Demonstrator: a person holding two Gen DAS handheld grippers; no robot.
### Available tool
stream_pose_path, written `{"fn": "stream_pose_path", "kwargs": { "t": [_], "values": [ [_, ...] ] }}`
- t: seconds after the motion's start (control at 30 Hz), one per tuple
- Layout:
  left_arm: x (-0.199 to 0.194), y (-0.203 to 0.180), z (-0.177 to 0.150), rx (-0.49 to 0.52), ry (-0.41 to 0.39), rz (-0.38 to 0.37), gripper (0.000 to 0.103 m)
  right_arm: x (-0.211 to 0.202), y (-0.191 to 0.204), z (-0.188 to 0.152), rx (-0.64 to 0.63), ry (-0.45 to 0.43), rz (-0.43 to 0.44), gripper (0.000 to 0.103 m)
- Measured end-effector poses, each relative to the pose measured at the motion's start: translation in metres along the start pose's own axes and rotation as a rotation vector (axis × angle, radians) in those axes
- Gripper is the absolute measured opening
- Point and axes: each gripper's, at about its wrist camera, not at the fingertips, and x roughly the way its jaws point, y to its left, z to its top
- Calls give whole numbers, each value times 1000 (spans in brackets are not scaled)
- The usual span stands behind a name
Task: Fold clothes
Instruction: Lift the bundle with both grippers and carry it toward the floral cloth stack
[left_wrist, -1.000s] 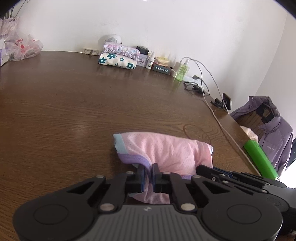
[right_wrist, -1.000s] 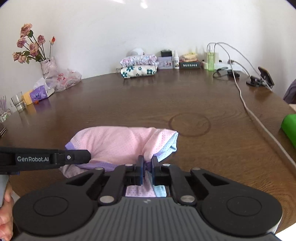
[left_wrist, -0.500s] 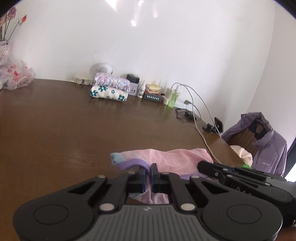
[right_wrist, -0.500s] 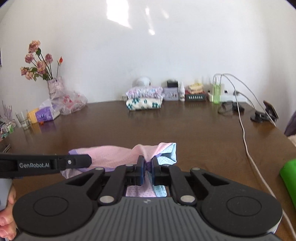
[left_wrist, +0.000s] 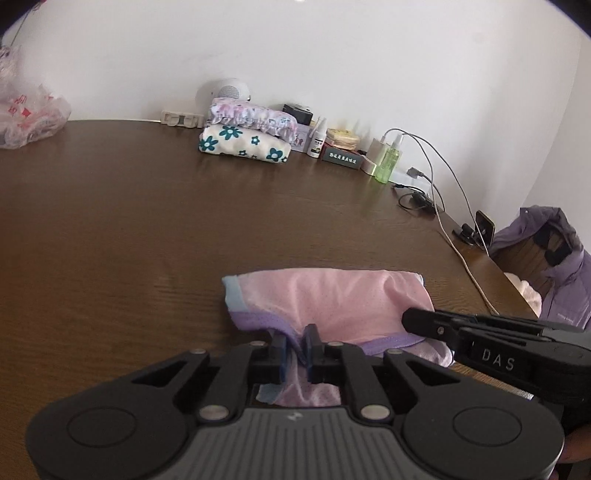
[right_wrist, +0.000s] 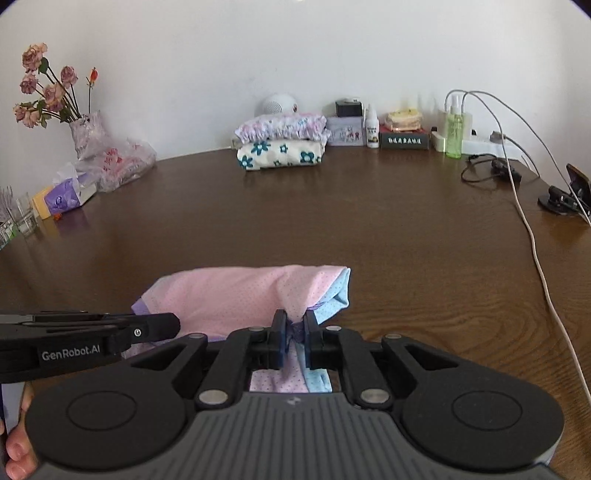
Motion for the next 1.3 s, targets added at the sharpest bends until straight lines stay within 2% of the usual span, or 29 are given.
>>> {"fn": "stream_pose_path", "kwargs": {
  "t": [0.03,0.07,0.1,0.17,0.23,0.3,0.33,0.4,0.47,0.53,0.6,0.73,0.93,1.1,1.3],
  "values": [
    [-3,2,-2,-10,-12,18,29,-2,-2,-3,17,-4,-7,21],
    [-6,4,-3,-17,-22,41,44,-6,-4,-6,37,-15,-18,37],
    [-9,6,-4,-23,-33,65,55,-9,-5,-8,40,-25,-22,43],
    [-11,7,-4,-30,-41,92,57,-9,-8,-10,55,-32,-23,48],
    [-7,5,-3,-26,-22,76,57,0,-12,-11,83,-12,-20,50],
    [-2,2,-2,-21,-3,60,52,9,-15,-12,114,12,-12,50],
    [0,1,-1,-19,7,52,49,10,-16,-13,123,9,-1,49],
    [4,-1,0,-15,26,37,27,12,-13,-16,104,-1,-3,44],
    [8,-4,2,-11,45,21,15,13,-9,-20,76,-10,-8,19],
    [12,-5,3,-16,60,5,10,15,-5,-22,50,-13,8,11],
    [10,-5,6,-17,46,-1,5,16,-4,-21,53,-9,12,8],
    [4,-7,16,-6,5,-9,4,9,-4,-12,65,-40,36,5],
    [-8,-15,70,48,-100,-25,4,-7,6,28,26,-141,65,4],
    [-6,-18,127,93,-179,-38,4,-2,11,84,-10,-225,64,4],
    [17,-13,205,121,-256,-38,4,32,8,168,-38,-289,69,4]
  ]
}}
